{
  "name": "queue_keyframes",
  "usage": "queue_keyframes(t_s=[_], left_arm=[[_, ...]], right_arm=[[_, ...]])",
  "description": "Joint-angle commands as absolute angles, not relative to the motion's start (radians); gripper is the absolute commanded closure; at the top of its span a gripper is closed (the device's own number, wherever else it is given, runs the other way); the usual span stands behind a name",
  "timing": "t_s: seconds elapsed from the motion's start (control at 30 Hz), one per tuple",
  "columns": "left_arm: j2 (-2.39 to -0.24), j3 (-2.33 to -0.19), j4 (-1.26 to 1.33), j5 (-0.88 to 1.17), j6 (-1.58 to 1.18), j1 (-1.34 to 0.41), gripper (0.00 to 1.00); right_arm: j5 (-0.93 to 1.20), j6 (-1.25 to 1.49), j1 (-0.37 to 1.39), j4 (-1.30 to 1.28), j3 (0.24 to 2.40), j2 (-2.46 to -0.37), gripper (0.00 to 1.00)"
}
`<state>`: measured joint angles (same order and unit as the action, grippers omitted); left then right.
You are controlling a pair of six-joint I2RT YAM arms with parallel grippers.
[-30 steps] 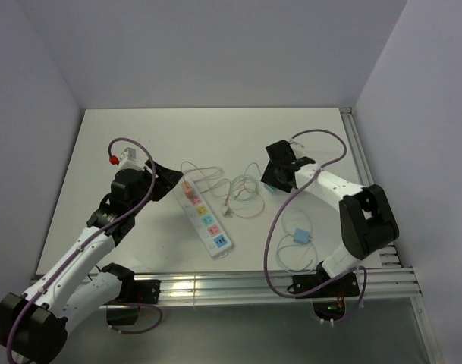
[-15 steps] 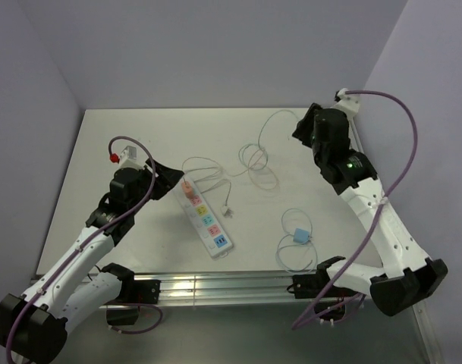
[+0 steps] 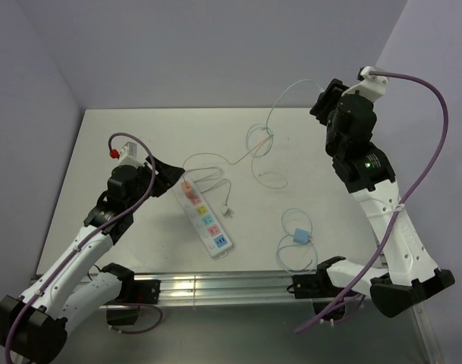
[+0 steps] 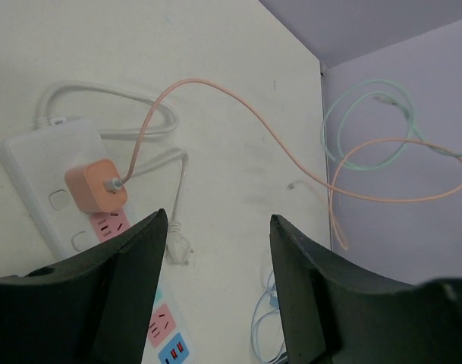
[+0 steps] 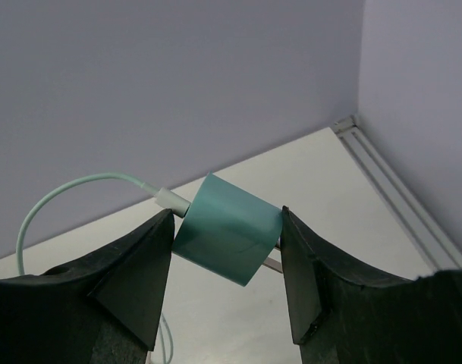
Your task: Insert the plug
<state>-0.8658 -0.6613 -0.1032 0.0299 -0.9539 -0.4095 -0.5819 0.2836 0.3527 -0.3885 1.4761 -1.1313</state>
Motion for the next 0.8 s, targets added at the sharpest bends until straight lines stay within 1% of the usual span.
queue_keyframes(t_s=[0.0, 0.03, 0.07, 0.1, 0.27, 0.4, 0.47, 0.53, 0.57, 0.6, 0.7, 0.77], left_arm=[[-0.844, -0.707, -0.109, 0.049, -0.917, -0.413, 0.38], [-0.842, -0.707, -0.110, 0.048, -0.919, -0.414, 0.38], [-0.845, -0.706, -0.109, 0.049, -0.919, -0.414, 0.38], [-0.847, -0.704, -0.109, 0.057, -0.919, -0.414, 0.38], [-0.854, -0.706, -0.103, 0.072, -0.919, -0.414, 0.39], [-0.861, -0.704, -0.065, 0.120, -0.913, -0.414, 0.40], [-0.865, -0.698, -0.010, 0.159, -0.905, -0.414, 0.41], [-0.870, -0.683, 0.055, 0.241, -0.910, -0.414, 0.42], [-0.877, -0.677, 0.122, 0.270, -0.913, -0.414, 0.43], [-0.884, -0.672, 0.159, 0.340, -0.916, -0.416, 0.44], [-0.931, -0.681, 0.268, 0.428, -0.920, -0.443, 0.45], [-0.995, -0.727, 0.287, 0.442, -0.901, -0.504, 0.46]], right_arm=[[-0.710, 0.291, 0.310, -0.426, 1.503, -1.164, 1.00], [-0.801, 0.294, 0.281, -0.439, 1.509, -1.173, 1.00], [-0.830, 0.270, 0.270, -0.434, 1.511, -1.170, 1.00], [-0.882, 0.268, 0.220, -0.428, 1.517, -1.155, 1.00], [-0.884, 0.255, 0.170, -0.402, 1.523, -1.126, 1.00], [-0.731, 0.331, 0.169, -0.497, 1.531, -1.158, 1.00], [-0.599, 0.395, 0.169, -0.534, 1.522, -1.202, 1.00], [-0.504, 0.437, 0.169, -0.575, 1.480, -1.226, 1.00], [-0.420, 0.484, 0.167, -0.581, 1.459, -1.242, 1.00], [-0.375, 0.494, 0.167, -0.562, 1.401, -1.246, 1.00], [-0.204, 0.566, 0.167, -0.522, 1.287, -1.258, 1.00], [-0.102, 0.624, 0.169, -0.503, 1.215, -1.267, 1.00]])
